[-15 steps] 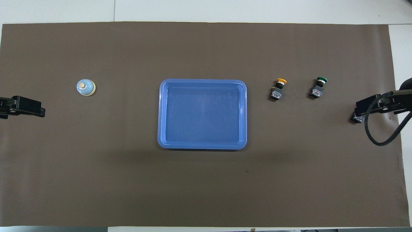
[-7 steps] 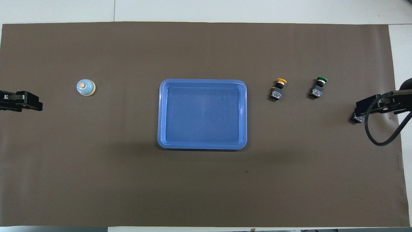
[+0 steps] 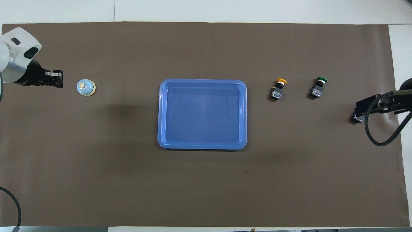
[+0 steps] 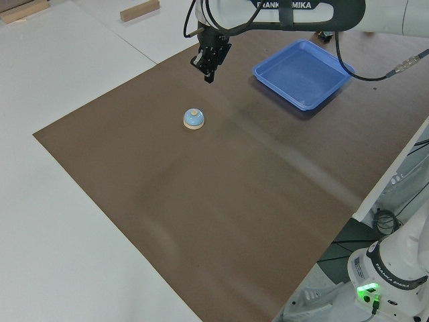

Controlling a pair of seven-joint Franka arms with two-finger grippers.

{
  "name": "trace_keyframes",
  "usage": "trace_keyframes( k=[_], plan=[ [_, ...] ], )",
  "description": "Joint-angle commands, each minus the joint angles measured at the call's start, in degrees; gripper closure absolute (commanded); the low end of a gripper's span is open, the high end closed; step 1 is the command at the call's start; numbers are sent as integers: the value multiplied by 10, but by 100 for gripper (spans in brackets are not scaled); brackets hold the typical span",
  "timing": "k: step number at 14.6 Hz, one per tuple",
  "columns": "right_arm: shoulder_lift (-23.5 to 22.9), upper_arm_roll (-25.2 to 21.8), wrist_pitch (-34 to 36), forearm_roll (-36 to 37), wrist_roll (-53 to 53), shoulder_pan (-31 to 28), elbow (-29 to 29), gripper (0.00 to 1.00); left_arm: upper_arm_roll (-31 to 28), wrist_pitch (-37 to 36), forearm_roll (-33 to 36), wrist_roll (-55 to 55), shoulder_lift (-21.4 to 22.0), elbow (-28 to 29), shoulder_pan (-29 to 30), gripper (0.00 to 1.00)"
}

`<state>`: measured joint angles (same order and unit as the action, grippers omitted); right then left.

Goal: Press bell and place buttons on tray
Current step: 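Move the left gripper over the silver dome bell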

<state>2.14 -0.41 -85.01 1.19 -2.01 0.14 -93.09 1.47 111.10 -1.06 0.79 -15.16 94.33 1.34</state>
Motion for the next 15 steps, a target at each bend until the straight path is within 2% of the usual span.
trace_keyframes(
  k=[1, 5, 15],
  plan=[
    [10, 8, -3, 2, -3, -10, -12, 0, 0, 33, 9, -3, -52, -27, 15, 100],
    [10, 8, -3, 2, -3, -11, -12, 0, 0, 99, 16, -3, -87, -13, 14, 100],
    [10, 8, -3, 2, -3, -10, -12, 0, 0, 147, 16, -8, -87, 56, 5, 100]
  ],
)
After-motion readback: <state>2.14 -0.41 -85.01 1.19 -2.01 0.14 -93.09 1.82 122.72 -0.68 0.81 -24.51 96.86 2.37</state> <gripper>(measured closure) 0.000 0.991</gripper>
